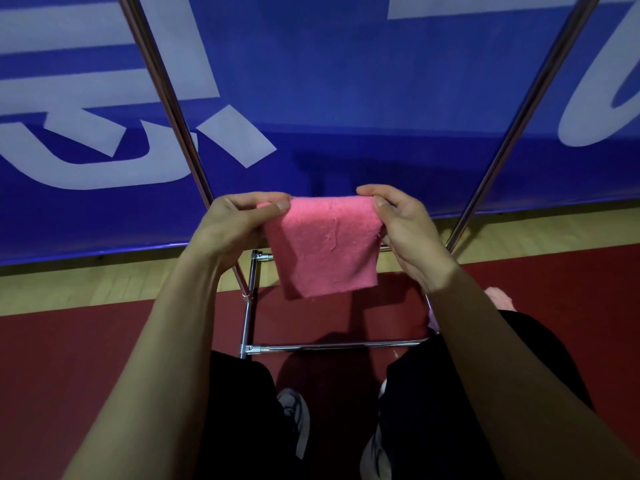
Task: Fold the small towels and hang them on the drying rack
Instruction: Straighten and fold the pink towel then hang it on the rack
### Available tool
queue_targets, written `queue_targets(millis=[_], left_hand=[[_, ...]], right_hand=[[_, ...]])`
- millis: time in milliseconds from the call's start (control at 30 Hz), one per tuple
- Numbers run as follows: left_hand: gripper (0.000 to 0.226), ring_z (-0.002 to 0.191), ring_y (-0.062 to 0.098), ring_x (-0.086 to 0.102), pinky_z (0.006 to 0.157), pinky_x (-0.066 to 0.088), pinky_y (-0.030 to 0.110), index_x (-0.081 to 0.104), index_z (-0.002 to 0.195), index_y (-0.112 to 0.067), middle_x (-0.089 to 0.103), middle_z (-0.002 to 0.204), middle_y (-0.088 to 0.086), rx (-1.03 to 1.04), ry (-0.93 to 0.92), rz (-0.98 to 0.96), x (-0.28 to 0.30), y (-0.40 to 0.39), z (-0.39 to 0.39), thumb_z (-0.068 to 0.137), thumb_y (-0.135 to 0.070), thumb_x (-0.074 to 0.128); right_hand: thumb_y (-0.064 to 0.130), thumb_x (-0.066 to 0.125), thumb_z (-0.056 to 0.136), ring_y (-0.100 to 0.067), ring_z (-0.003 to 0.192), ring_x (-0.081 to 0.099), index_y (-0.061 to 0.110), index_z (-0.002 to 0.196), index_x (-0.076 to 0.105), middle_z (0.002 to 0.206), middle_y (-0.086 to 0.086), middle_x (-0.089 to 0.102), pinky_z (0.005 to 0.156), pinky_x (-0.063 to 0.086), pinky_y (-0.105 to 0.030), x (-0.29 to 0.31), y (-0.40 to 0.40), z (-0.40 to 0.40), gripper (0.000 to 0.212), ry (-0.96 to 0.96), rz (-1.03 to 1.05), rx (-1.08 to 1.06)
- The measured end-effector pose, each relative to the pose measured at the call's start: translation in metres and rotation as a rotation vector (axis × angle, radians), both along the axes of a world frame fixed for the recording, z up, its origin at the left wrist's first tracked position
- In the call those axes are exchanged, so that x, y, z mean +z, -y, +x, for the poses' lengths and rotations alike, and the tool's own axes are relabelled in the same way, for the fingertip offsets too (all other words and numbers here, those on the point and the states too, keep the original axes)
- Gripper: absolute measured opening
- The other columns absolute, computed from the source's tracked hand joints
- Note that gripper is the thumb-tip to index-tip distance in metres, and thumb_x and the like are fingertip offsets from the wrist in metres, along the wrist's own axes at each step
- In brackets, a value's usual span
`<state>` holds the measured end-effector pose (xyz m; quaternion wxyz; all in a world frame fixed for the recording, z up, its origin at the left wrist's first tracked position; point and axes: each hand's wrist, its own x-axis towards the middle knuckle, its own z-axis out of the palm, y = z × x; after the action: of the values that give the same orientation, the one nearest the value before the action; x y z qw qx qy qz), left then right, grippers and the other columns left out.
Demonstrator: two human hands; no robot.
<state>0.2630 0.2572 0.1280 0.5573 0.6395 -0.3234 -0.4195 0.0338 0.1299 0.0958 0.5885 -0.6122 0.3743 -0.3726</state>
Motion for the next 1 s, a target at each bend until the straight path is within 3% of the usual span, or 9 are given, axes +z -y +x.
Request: queue_targets(millis=[133,233,300,367,467,633,733,833,1000], left_hand=[[0.021,0.096,0.014,0.077,0.076,0.063,0.025,0.082,0.109,-0.02,0.079,0.109,-0.001,0.025,0.373,-0.044,-0.004,0.0,-0.007,0.088,-0.016,0.082],[0.038,0.097,0.012,0.077,0.085,0.064,0.036,0.079,0.119,-0.022,0.077,0.113,-0.005,-0.049,0.499,-0.012,-0.005,-0.001,-0.008,0.082,-0.027,0.087],[0.051,0.099,0.01,0.075,0.091,0.063,0.038,0.076,0.125,-0.022,0.074,0.114,-0.008,-0.105,0.583,0.052,-0.005,-0.001,-0.007,0.077,-0.033,0.09],[0.05,0.099,0.011,0.074,0.095,0.061,0.04,0.075,0.125,-0.022,0.075,0.111,-0.008,-0.14,0.608,0.109,-0.005,-0.001,-0.006,0.077,-0.029,0.09],[0.033,0.1,0.017,0.074,0.099,0.059,0.046,0.077,0.117,-0.02,0.078,0.105,-0.003,-0.255,0.561,0.109,-0.004,-0.004,-0.004,0.084,-0.019,0.085],[0.024,0.101,0.016,0.075,0.1,0.058,0.046,0.077,0.118,-0.021,0.08,0.104,-0.003,-0.315,0.551,0.116,-0.002,-0.008,-0.001,0.095,-0.014,0.074],[0.013,0.094,0.018,0.076,0.102,0.056,0.048,0.074,0.11,-0.022,0.081,0.095,-0.001,-0.241,0.551,0.188,-0.006,-0.006,-0.002,0.097,-0.02,0.073],[0.015,0.092,0.023,0.076,0.102,0.056,0.046,0.068,0.108,-0.017,0.08,0.09,0.006,-0.176,0.485,0.206,-0.006,-0.006,-0.002,0.098,-0.027,0.072],[0.025,0.105,0.021,0.074,0.1,0.059,0.039,0.074,0.118,-0.013,0.078,0.109,0.006,-0.281,0.378,0.129,0.0,-0.007,-0.005,0.098,-0.027,0.07]], right_hand=[[0.008,0.051,0.105,0.002,0.079,0.065,0.016,0.123,0.07,0.102,0.0,0.074,0.075,0.051,-0.023,-0.001,-0.003,0.002,0.028,-0.053,0.063,0.092],[0.013,0.064,0.094,-0.011,0.122,0.062,0.021,0.137,0.063,0.136,-0.002,0.065,0.111,0.048,-0.039,-0.004,0.0,0.001,0.044,-0.165,0.002,0.165],[0.011,0.067,0.091,-0.011,0.133,0.055,0.021,0.145,0.056,0.144,-0.001,0.059,0.118,0.04,-0.034,-0.003,-0.001,-0.002,0.056,-0.345,-0.158,0.198],[0.012,0.066,0.094,-0.014,0.136,0.051,0.022,0.147,0.053,0.143,-0.003,0.056,0.119,0.034,-0.028,-0.003,-0.004,-0.003,0.056,-0.556,-0.357,0.181],[0.016,0.067,0.095,-0.015,0.115,0.059,0.028,0.135,0.065,0.119,0.002,0.063,0.099,0.038,-0.02,-0.005,-0.004,-0.006,0.041,-0.621,-0.491,0.186],[0.029,0.067,0.097,-0.018,0.09,0.055,0.033,0.114,0.072,0.088,0.004,0.056,0.084,0.039,-0.029,-0.006,0.0,-0.013,0.019,-0.69,-0.607,0.203],[0.045,0.063,0.097,-0.026,0.095,0.056,0.035,0.109,0.07,0.089,0.0,0.061,0.09,0.048,-0.043,-0.01,0.002,-0.012,0.017,-0.764,-0.597,0.236],[0.053,0.059,0.098,-0.026,0.099,0.049,0.024,0.099,0.068,0.09,0.002,0.051,0.084,0.042,-0.038,-0.012,0.003,-0.012,0.03,-0.813,-0.592,0.224],[0.05,0.057,0.1,-0.021,0.118,0.044,0.02,0.105,0.069,0.127,0.001,0.049,0.098,0.039,-0.034,-0.011,0.003,-0.013,0.033,-0.776,-0.624,0.213]])
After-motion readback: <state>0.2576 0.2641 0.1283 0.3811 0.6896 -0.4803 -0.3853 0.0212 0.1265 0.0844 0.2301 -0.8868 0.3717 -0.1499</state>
